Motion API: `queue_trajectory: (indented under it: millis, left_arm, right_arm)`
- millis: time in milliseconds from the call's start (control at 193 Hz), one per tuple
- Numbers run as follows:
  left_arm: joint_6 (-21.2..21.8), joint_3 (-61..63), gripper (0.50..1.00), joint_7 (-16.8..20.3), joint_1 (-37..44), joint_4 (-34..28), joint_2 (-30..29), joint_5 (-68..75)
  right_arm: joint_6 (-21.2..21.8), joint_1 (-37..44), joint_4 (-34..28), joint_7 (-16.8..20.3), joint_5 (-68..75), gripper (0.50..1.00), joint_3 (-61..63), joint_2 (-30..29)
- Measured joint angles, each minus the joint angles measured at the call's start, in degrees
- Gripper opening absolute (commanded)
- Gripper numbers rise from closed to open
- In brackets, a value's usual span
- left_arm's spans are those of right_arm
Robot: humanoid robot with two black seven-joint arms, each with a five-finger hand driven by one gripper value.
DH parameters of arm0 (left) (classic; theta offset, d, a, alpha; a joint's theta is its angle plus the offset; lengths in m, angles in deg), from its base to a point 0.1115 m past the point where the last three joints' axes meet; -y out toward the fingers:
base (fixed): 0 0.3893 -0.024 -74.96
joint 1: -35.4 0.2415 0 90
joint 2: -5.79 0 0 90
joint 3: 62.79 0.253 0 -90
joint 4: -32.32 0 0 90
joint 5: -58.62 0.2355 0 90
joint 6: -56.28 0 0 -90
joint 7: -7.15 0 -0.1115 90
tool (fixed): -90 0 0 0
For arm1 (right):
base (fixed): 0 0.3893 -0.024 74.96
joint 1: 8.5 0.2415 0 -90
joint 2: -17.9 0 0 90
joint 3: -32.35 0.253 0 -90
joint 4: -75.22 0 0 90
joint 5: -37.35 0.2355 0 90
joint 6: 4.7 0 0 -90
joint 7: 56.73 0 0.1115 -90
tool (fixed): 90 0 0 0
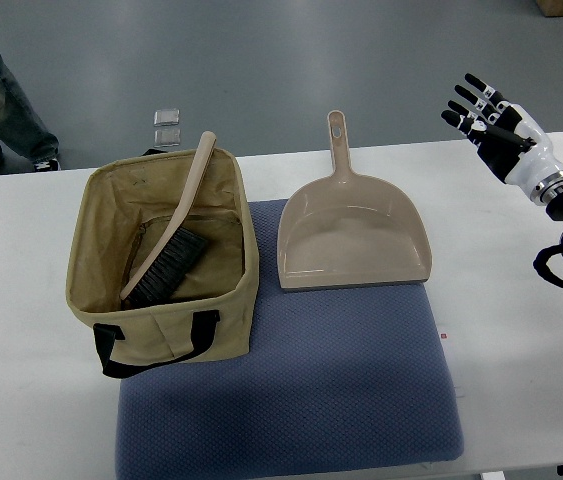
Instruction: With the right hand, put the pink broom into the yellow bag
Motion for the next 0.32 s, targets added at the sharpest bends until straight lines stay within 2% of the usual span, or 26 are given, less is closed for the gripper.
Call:
queue_trajectory:
  millis: [316]
  left_arm:
    - [0.0,0.0,1.000,0.0,0.0,0.0,0.0,0.0]
  right_arm:
    - [-0.2,-0.6,1.3,-0.1,0.0,0.930,0.0,-0.4]
